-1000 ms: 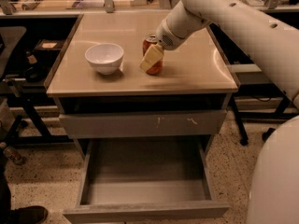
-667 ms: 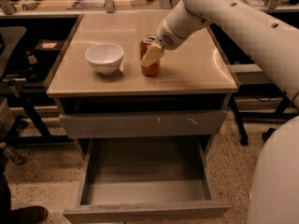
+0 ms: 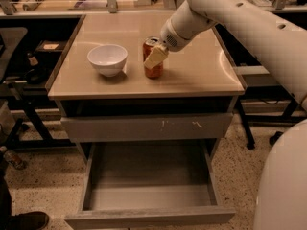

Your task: Place coke can into middle drawer

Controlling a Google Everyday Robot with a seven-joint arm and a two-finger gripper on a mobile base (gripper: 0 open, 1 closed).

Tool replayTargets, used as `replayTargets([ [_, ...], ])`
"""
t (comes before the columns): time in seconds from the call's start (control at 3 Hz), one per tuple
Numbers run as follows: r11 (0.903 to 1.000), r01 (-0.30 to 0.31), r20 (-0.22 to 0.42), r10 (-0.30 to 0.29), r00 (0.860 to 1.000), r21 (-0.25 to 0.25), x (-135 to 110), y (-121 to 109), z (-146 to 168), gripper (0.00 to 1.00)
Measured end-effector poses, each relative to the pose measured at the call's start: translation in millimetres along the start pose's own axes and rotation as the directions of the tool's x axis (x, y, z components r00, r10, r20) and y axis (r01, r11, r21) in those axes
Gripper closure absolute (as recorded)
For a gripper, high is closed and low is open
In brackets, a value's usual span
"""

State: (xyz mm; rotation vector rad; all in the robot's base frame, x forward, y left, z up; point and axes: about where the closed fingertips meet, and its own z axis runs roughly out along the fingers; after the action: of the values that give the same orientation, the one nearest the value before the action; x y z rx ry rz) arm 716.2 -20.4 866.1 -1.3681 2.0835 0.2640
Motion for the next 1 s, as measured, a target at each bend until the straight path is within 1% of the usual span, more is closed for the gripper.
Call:
replayTargets([
  [0.33, 0.9999, -0.002, -0.017, 0.002, 1.0, 0.012, 5, 2, -5, 1.0],
  [0.67, 0.9971, -0.041, -0.041, 0.043, 0.998, 0.064, 20, 8, -29, 1.0],
  [1.0, 0.9878, -0.101, -0.083, 0.112, 0.99, 0.118, 48, 31, -60, 1.0],
])
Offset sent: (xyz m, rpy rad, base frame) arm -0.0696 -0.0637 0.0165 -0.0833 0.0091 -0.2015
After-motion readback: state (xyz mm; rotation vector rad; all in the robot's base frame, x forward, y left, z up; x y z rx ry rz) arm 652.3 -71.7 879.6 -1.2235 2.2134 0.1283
